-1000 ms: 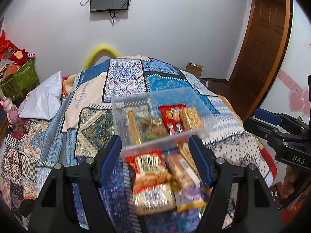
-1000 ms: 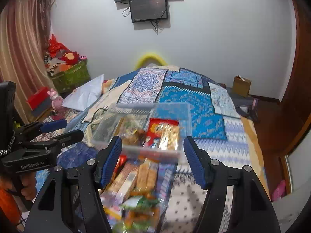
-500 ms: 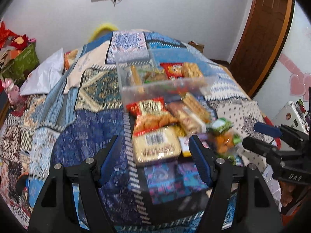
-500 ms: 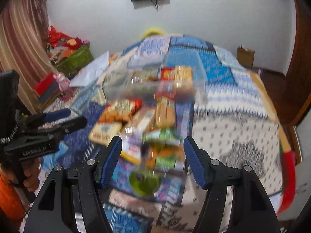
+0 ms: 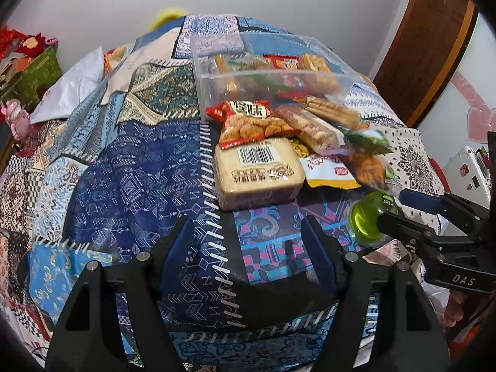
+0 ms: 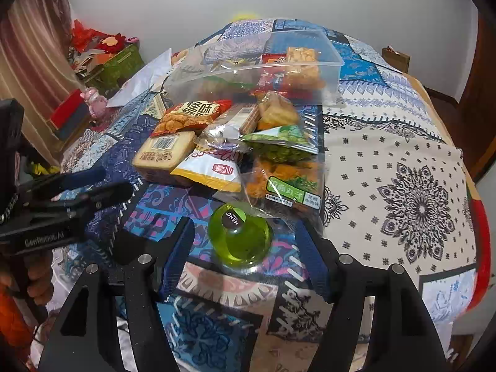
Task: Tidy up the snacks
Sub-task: 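Grasp the square biscuit pack with the left tool while the right tool grasps the green jelly cup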
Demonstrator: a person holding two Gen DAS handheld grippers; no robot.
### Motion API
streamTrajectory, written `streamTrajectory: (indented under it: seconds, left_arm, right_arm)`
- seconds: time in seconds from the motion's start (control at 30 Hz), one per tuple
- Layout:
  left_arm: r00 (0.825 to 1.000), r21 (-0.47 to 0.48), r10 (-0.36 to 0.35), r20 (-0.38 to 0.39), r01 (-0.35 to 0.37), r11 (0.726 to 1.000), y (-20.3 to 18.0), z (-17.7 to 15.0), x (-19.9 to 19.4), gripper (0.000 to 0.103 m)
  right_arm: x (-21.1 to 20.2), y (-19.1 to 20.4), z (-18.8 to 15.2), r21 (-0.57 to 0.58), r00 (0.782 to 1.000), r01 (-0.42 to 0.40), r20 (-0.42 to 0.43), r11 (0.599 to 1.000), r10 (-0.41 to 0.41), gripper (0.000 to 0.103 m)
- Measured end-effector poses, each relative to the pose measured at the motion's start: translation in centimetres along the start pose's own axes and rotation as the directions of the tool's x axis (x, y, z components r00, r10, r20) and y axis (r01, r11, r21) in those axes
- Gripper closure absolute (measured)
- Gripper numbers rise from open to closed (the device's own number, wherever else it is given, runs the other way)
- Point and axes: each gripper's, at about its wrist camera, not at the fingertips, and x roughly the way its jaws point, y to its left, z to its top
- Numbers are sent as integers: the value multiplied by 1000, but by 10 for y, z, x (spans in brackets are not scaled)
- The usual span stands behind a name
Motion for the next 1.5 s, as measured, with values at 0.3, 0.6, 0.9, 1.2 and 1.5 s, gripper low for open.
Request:
streamTrajectory:
  seconds: [0.3,0.6,0.9,1.2,1.5]
  left_arm:
    - [1000,-17,1,-7,-1,1000,1,6,9,32]
    - [1000,-35,9,-9,-9,999,3,24,26,32]
    - [999,-66,-47,-16,46,997,1,41,43,32]
    - [999,-116,-49,-15,47,992,5,54,64,19]
    - [998,-20,58,24,-58,998,-10,46,70,22]
  right_arm:
    - [14,-5,4,23,1000,-25,-15,999,25,59]
    - [13,-11,12,34,1000,-16,10,999,16,61]
    - [19,-21,25,50,1000,-16,12,999,15,61]
    - [20,-18,23,16,1000,2,-11,1000,-2,60]
    - [6,-23,18,25,1000,-17,-5,1000,17,60]
